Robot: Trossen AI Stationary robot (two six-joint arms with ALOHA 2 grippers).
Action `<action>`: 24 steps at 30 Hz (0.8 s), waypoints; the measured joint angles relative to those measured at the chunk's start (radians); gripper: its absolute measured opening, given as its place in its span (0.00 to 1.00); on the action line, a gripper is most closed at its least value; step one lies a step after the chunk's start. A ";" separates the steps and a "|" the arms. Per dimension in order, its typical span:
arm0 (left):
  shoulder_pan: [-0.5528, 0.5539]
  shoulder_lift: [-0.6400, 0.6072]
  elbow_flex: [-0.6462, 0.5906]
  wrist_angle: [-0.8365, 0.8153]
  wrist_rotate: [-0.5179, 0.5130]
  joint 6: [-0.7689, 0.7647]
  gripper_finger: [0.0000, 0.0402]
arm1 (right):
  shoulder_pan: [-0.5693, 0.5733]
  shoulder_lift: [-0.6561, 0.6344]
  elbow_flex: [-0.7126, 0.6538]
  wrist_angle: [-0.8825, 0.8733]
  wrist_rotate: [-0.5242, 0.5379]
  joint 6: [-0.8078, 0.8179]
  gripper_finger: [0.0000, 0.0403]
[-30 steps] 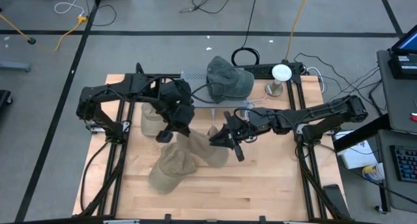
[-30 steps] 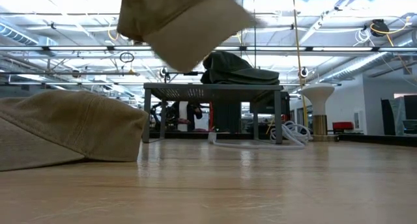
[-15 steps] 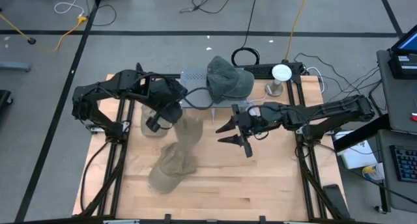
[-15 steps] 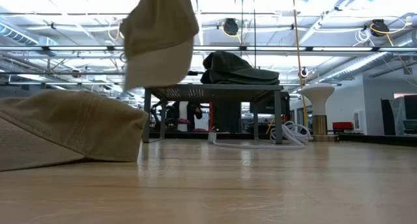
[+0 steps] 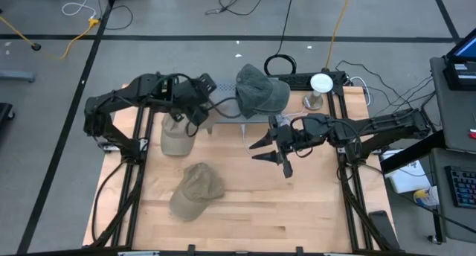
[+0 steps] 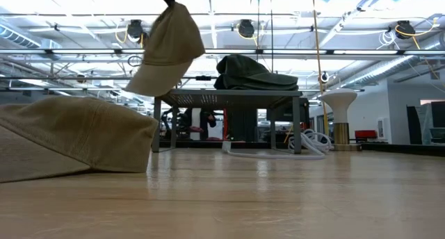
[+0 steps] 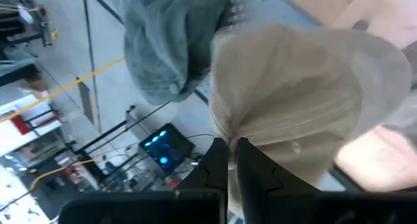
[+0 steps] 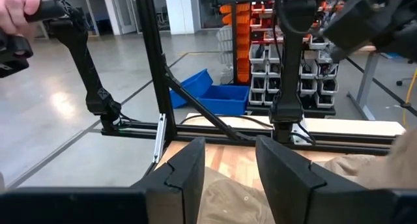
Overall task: Pick & Place hat
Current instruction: Put the right brown cap on the shelf
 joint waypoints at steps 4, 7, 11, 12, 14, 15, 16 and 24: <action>0.040 0.002 0.000 0.055 0.000 0.074 0.02 | 0.000 0.000 0.000 0.000 0.000 0.000 0.32; 0.068 0.015 0.000 0.093 0.001 0.144 0.02 | 0.000 0.000 0.000 0.000 0.000 0.001 0.32; 0.104 0.034 0.000 0.134 0.001 0.230 0.02 | 0.000 0.000 0.000 -0.010 0.000 0.001 0.32; 0.115 0.038 0.000 0.133 0.003 0.246 0.02 | 0.000 0.000 0.000 -0.015 0.000 0.001 0.32; 0.134 0.058 -0.002 0.148 0.006 0.282 0.02 | 0.000 0.000 0.000 -0.021 0.000 0.001 0.32; 0.142 0.064 -0.003 0.164 0.006 0.300 0.02 | 0.000 0.000 0.000 -0.026 0.000 0.000 0.32; 0.154 0.068 -0.004 0.168 0.008 0.316 0.02 | 0.000 0.000 0.000 -0.032 0.000 -0.001 0.32; 0.208 0.128 -0.005 0.301 0.030 0.446 0.02 | 0.000 0.000 0.000 -0.056 0.000 -0.006 0.32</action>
